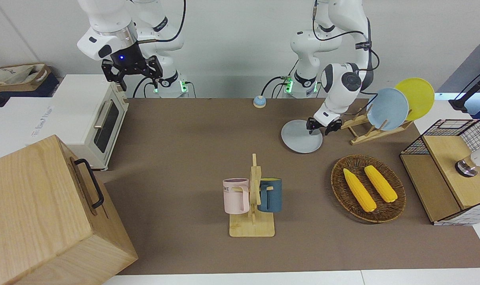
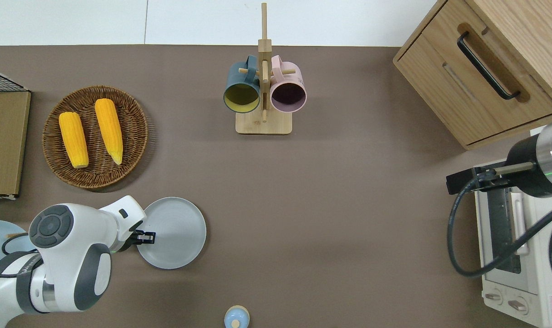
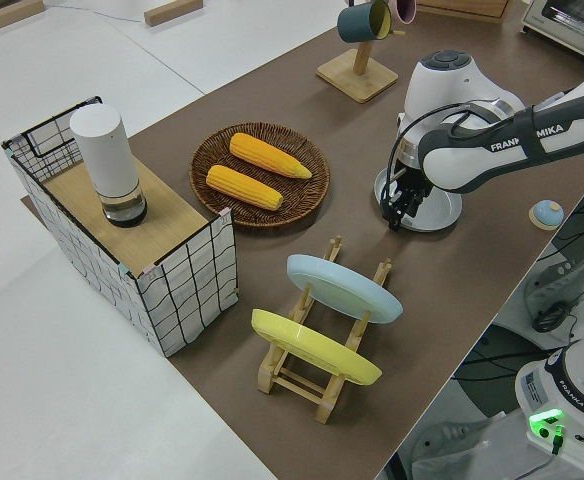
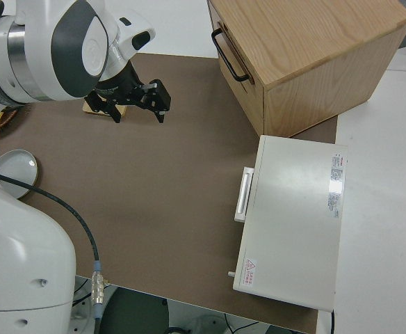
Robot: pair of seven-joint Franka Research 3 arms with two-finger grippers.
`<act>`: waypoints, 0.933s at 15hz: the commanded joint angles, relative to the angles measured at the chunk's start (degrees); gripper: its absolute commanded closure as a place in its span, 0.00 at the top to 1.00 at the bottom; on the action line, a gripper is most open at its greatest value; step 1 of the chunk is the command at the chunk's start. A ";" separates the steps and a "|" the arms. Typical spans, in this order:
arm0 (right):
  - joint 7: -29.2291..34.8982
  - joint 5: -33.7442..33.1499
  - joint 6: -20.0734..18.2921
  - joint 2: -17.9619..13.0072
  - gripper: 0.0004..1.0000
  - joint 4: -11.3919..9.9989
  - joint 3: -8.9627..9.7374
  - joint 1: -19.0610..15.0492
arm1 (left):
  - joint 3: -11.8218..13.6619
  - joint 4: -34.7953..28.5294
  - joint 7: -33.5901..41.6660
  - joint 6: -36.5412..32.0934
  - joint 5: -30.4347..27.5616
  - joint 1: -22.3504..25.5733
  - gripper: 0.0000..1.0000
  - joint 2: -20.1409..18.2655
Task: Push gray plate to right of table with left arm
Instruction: 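Push the gray plate with the left gripper away from the basket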
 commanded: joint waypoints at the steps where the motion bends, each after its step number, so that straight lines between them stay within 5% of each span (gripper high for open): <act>1: -0.15 0.46 -0.70 -0.43 0.98 0.06 0.23 -0.66 | 0.44 -0.99 0.73 1.55 -0.19 0.00 0.00 -0.03; 9: -0.15 0.46 -0.70 -0.43 0.98 -0.03 0.32 -0.66 | 0.36 -0.73 -0.23 2.43 -3.25 -0.79 0.00 0.58; 14: -0.06 0.46 -0.70 -0.43 0.98 -0.03 0.32 -0.66 | 0.09 -0.20 -6.80 4.45 -5.90 -6.22 0.00 1.72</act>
